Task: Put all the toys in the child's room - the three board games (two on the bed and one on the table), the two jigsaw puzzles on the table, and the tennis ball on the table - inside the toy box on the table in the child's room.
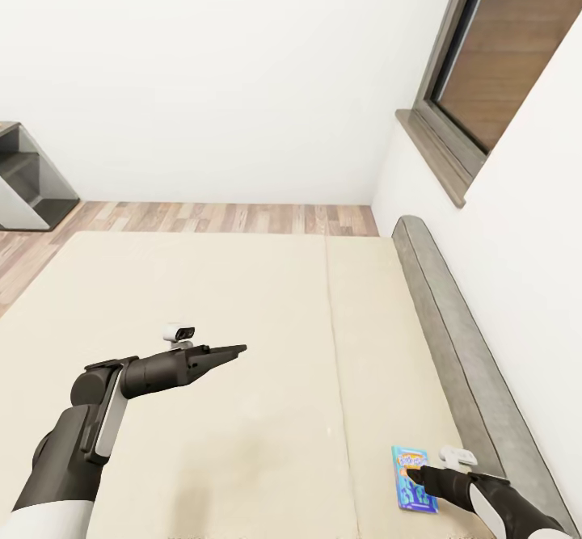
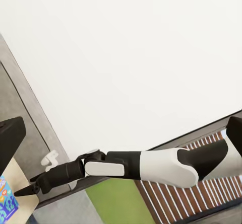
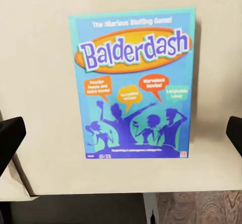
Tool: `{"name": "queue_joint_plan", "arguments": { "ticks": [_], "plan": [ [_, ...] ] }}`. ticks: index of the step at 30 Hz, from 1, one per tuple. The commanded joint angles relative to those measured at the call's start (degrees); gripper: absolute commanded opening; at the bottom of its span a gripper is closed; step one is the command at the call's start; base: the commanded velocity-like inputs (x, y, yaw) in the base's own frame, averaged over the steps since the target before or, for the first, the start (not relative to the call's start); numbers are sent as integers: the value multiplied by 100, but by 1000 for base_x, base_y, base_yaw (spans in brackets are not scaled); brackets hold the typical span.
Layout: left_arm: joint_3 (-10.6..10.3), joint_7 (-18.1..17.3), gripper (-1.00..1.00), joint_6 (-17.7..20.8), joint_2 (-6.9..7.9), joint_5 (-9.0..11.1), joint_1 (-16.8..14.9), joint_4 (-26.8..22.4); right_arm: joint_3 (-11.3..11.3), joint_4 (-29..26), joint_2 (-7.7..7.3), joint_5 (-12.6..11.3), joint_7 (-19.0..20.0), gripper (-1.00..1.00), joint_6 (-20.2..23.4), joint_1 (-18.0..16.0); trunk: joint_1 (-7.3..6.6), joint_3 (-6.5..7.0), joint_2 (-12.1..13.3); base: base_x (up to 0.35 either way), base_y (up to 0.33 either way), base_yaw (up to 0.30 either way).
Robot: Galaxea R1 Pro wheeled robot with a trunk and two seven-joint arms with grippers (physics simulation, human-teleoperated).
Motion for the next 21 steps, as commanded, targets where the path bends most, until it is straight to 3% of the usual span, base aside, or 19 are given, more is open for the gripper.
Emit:
{"name": "queue_joint_plan", "arguments": {
  "ticks": [1,21],
  "plan": [
    [1,-20,100,60,1,1,-4,-1,39,-9,-4,-56,-3,100,28,-2,3,-18,-10,0,0,0],
    [-7,-9,100,60,-7,17,0,-1,33,-34,-99,-56,42,100,30,-12,3,-205,-10,0,0,0]
  ]
}}
